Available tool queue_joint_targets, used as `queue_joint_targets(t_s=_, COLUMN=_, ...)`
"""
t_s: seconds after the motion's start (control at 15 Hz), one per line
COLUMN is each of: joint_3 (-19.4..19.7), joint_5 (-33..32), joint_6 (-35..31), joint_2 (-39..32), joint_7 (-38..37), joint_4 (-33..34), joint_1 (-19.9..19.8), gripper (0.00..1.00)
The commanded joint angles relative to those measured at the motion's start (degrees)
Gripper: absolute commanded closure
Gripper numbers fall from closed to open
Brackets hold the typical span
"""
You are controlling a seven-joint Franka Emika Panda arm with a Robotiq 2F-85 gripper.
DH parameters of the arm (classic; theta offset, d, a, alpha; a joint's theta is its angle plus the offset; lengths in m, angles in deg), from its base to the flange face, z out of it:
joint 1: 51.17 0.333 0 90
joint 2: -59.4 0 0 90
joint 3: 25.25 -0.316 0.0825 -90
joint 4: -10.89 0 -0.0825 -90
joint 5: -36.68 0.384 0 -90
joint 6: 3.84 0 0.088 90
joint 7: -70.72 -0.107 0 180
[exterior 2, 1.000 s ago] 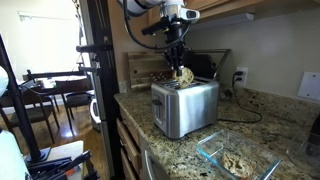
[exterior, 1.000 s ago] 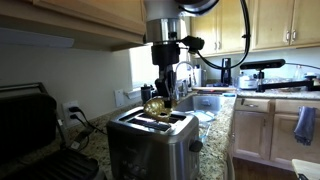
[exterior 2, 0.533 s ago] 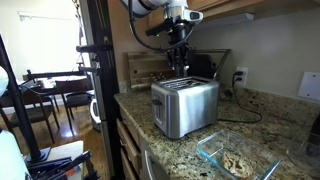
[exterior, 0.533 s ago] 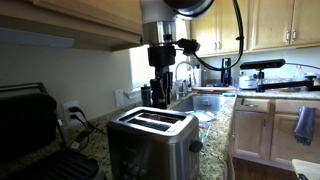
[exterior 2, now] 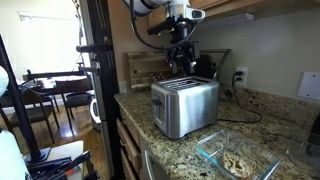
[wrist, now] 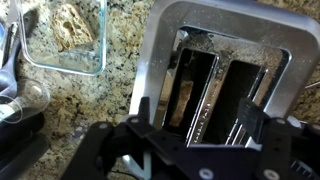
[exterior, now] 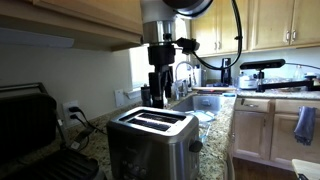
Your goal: Put the left slice of bread in the right compartment of the toaster
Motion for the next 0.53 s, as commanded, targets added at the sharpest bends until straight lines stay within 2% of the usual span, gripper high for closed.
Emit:
queue_joint_targets(t_s=0.0, joint_3=0.17, joint_5=-0.02, joint_6=0.11, joint_2=-0.02, joint_7=-0.03, joint_4=0.09, joint_1=0.18, gripper=0.04)
queue_joint_targets(t_s=0.07, joint_3=0.17, joint_5=-0.02, joint_6=0.11, joint_2=-0.02, joint_7=-0.03, joint_4=0.09, joint_1=0.18, gripper=0.01)
queue_joint_targets(t_s=0.47, joint_3=0.17, joint_5=-0.02, joint_6=0.11, joint_2=-0.02, joint_7=-0.07, joint_4=0.10, joint_1=0.18, gripper=0.01)
